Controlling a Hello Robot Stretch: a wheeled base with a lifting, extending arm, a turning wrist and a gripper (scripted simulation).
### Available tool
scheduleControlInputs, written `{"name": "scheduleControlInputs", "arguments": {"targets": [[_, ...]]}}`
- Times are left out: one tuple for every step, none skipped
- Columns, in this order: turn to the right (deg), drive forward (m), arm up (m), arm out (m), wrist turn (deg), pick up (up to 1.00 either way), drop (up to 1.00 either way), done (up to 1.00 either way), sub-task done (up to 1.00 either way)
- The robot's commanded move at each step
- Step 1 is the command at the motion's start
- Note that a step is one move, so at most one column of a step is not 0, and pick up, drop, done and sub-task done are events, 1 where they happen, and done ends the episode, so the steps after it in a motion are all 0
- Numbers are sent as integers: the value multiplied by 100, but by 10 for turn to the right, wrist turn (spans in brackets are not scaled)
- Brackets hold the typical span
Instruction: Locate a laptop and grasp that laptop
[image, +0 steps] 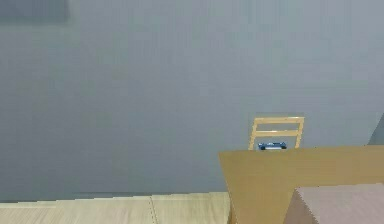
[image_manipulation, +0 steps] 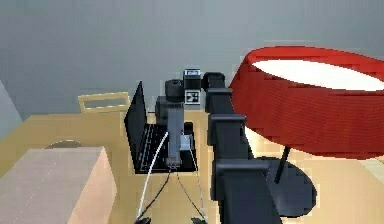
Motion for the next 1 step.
{"name": "scheduleControlInputs", "arguments": {"targets": [[0,0,0,0,450,0,0,0,0]]}}
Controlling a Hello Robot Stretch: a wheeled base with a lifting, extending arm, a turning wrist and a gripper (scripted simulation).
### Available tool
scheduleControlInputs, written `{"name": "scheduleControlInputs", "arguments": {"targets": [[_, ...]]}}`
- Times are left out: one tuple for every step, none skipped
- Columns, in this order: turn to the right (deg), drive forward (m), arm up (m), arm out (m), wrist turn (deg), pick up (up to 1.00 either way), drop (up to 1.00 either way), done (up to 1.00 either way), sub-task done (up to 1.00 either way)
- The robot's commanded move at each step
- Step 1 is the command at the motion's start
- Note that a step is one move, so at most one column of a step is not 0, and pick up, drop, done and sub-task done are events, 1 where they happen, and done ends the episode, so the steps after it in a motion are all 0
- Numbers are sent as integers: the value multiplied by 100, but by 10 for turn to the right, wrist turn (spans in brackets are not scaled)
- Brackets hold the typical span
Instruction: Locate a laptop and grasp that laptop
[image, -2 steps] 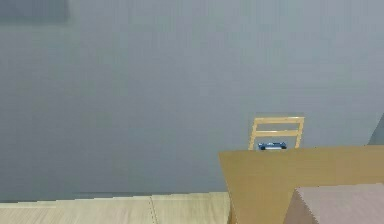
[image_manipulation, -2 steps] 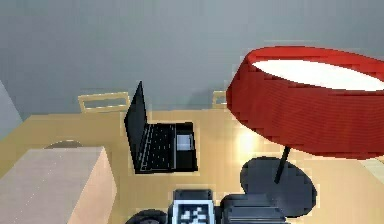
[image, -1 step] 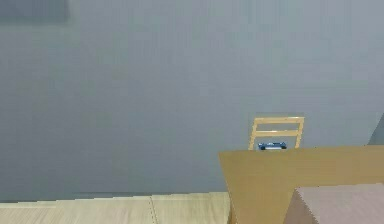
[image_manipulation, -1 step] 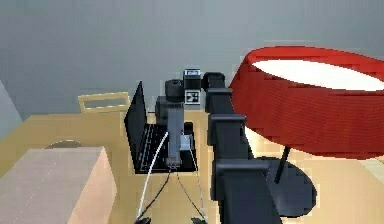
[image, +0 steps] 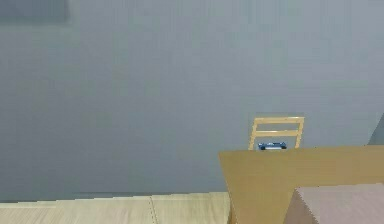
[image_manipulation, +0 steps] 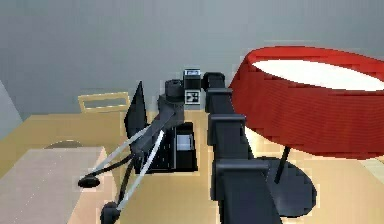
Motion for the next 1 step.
{"name": "scheduleControlInputs", "arguments": {"targets": [[0,0,0,0,450,0,0,0,0]]}}
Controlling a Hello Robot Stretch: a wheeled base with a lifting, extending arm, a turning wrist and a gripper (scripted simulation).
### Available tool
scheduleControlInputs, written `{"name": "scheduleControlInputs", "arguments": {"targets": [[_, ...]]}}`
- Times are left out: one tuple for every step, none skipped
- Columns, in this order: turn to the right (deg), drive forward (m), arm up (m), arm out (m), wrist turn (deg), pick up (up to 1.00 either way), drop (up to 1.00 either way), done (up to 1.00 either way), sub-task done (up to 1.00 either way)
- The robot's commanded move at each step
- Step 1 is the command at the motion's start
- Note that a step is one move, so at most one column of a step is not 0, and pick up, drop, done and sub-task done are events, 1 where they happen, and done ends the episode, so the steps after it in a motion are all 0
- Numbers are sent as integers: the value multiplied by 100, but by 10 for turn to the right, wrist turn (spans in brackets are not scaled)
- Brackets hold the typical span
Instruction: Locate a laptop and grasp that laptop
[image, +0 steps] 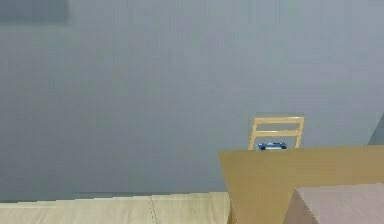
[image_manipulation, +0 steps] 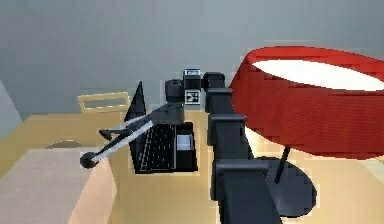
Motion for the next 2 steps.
{"name": "scheduleControlInputs", "arguments": {"targets": [[0,0,0,0,450,0,0,0,0],[0,0,0,0,240,0,0,0,0]]}}
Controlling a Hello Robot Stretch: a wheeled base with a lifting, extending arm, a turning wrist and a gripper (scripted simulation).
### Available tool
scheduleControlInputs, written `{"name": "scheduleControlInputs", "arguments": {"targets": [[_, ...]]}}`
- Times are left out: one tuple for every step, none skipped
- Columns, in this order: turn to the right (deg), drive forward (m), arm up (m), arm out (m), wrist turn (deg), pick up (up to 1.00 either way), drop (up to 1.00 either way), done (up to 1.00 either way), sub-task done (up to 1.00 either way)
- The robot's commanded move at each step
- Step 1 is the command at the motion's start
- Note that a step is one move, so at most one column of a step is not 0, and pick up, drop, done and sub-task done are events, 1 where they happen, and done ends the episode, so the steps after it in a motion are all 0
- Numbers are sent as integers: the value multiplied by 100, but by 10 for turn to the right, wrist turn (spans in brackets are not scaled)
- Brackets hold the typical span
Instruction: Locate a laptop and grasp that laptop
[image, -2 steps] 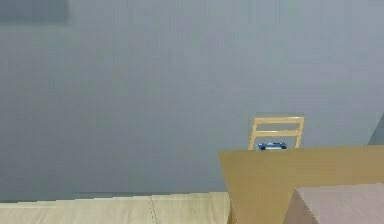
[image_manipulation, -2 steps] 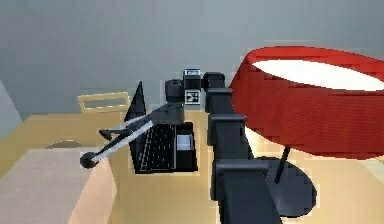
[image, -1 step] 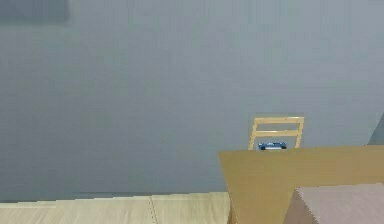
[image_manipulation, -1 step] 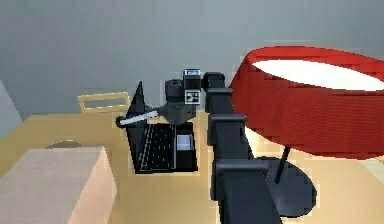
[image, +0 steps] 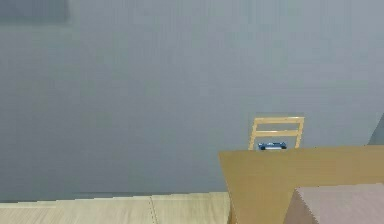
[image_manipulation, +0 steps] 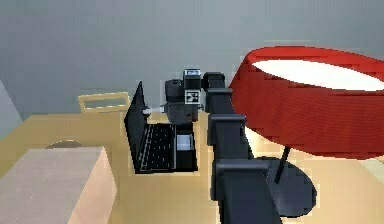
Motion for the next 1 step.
{"name": "scheduleControlInputs", "arguments": {"targets": [[0,0,0,2,0,0,0,0,0]]}}
